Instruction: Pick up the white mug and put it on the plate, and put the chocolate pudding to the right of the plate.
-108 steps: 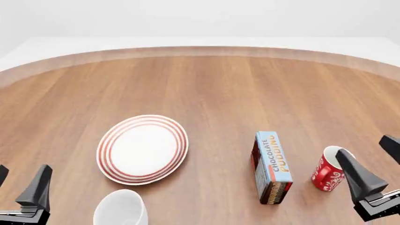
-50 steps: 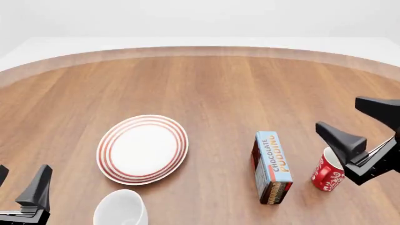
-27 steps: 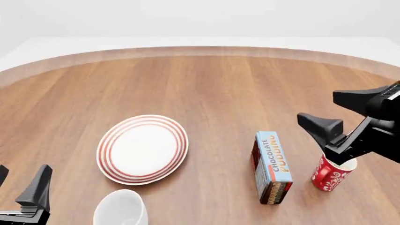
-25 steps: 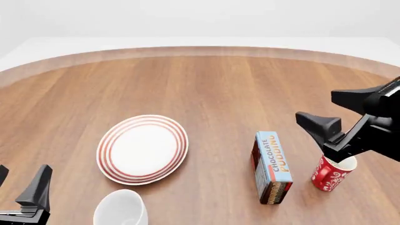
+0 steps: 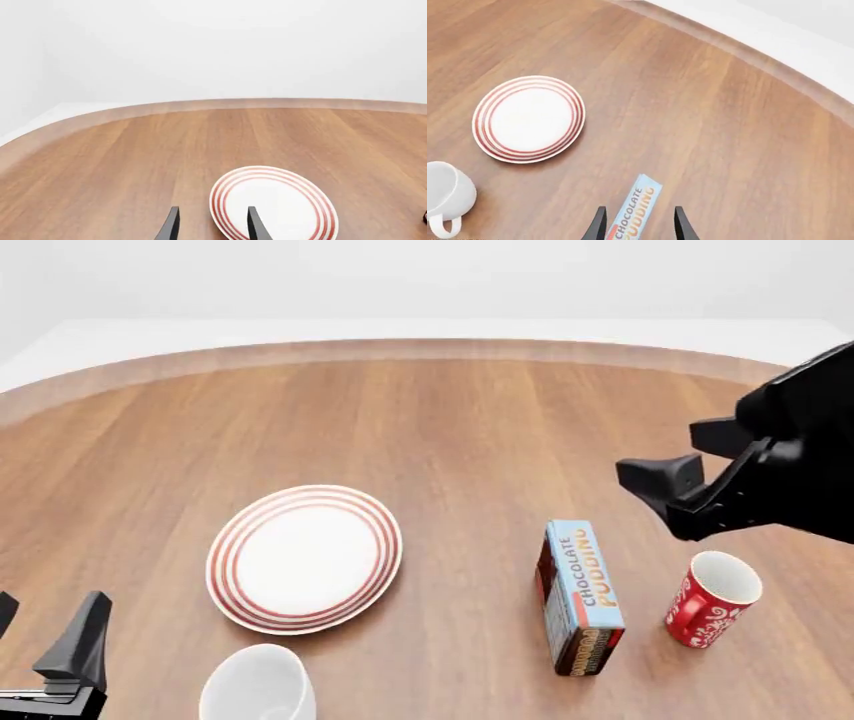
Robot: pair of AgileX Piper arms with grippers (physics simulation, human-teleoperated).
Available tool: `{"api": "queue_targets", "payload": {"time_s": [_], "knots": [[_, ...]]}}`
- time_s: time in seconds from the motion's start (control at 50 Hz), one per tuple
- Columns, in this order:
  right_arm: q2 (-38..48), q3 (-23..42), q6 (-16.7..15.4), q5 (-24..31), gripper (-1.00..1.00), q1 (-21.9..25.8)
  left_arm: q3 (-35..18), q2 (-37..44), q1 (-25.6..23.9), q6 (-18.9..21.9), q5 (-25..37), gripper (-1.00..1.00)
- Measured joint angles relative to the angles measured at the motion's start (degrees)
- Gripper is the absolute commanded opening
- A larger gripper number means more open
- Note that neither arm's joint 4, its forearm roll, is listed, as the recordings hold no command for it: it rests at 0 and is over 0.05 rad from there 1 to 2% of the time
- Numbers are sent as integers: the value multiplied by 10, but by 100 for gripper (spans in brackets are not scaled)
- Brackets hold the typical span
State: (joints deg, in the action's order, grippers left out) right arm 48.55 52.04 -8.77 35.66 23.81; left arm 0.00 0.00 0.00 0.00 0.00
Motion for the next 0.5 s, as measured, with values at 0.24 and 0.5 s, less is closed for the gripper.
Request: {"api": "queue_targets", "payload": {"time_s": [0.24, 0.5], "knots": [[25, 25, 19, 33, 100, -8, 0, 0, 0, 0, 0, 100], [50, 40, 65, 44, 100, -3, 0, 0, 0, 0, 0, 100]]}}
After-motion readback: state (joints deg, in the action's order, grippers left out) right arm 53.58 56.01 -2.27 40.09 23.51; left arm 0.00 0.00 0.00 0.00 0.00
